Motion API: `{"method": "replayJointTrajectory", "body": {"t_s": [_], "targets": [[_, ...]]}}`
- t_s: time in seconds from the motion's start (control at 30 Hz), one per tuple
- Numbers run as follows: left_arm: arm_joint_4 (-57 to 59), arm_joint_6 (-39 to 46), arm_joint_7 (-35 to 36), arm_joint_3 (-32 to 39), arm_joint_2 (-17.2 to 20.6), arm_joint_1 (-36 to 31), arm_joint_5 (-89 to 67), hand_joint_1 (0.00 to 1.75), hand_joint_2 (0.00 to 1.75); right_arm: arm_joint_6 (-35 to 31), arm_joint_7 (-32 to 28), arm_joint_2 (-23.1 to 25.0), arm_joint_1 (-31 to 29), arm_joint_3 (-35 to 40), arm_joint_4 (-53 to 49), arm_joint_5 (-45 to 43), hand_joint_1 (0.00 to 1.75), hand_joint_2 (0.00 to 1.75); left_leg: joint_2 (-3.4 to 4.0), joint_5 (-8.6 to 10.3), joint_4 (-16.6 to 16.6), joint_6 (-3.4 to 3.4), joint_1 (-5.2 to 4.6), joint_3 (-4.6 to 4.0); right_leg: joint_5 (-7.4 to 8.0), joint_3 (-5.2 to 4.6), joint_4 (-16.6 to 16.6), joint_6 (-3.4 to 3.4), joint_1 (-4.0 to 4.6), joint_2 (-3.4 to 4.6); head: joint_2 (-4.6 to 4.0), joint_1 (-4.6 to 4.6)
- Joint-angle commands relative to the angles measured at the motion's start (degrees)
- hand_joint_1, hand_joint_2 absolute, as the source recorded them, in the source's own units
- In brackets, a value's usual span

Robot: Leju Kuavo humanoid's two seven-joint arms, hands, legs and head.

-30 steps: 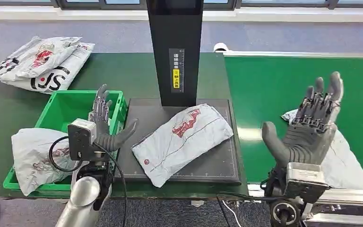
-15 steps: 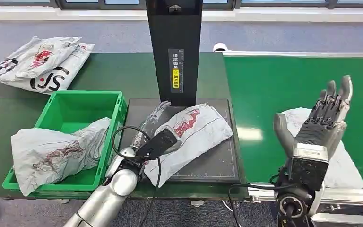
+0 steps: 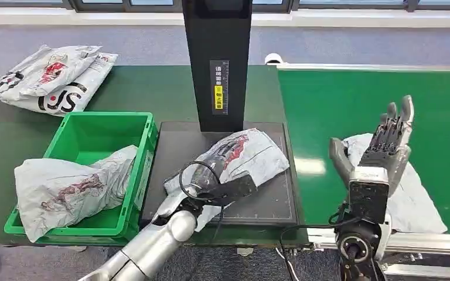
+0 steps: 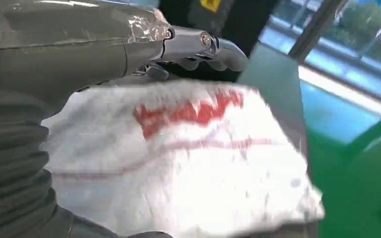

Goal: Moved the parcel from conveyor to table for the left to box.

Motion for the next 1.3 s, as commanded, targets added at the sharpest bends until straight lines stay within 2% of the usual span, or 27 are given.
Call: {"method": "replayJointTrajectory", "body": {"t_s": [0.03, 0.47, 0.5, 0.53, 1.03, 1.3], "targets": [[19.5, -3.0, 0.9, -8.5, -1.9, -7.5, -2.7, 0.00, 1.75, 0.6, 0.6, 2.2, -4.1, -1.7, 6.7, -0.2, 0.00, 1.75, 0.05, 0.02, -0.1, -0.02, 0.02, 0.11, 0.02, 0.11, -0.1, -0.06, 0.04, -0.01, 0.00, 0.00], [23.1, -3.3, 2.0, -8.5, -1.8, -8.6, -5.6, 0.00, 1.75, 1.2, 0.5, 2.7, -5.1, -1.6, 7.6, 0.0, 0.00, 1.75, 0.10, 0.01, 0.0, -0.02, 0.07, 0.06, 0.04, 0.05, 0.0, -0.04, 0.08, 0.06, 0.00, 0.00], [23.4, -3.5, 2.2, -8.5, -1.7, -8.7, -5.8, 0.05, 1.75, 1.3, 0.4, 2.8, -5.2, -1.5, 7.7, 0.0, 0.00, 1.75, 0.14, 0.02, -0.1, -0.02, 0.07, 0.11, 0.06, 0.09, -0.1, -0.06, 0.09, 0.07, 0.02, 0.00], [23.7, -3.2, 2.6, -8.9, -1.5, -8.8, -6.7, 1.75, 1.75, 1.3, 0.4, 2.8, -5.3, -1.5, 7.7, 0.0, 0.00, 1.75, 0.09, 0.01, 0.0, -0.02, 0.06, 0.05, 0.03, 0.04, 0.0, -0.04, 0.07, 0.05, 0.02, 0.00], [23.7, -0.8, 3.3, -6.6, -0.7, -8.6, -7.6, 1.75, 1.75, 1.4, 0.2, 2.6, -5.1, -1.5, 7.8, -0.1, 0.00, 1.75, 0.15, 0.03, -0.1, -0.02, 0.07, 0.15, 0.07, 0.15, -0.1, -0.06, 0.08, 0.08, 0.02, 0.00], [22.5, 6.7, 4.8, -2.8, 1.2, -8.7, -8.5, 1.75, 1.75, 0.9, 0.2, 2.5, -4.1, -1.9, 7.2, -0.2, 0.00, 1.75, 0.21, 0.05, -0.2, -0.05, 0.10, 0.19, 0.11, 0.17, -0.2, -0.10, 0.12, 0.12, 0.00, 0.00]]}}
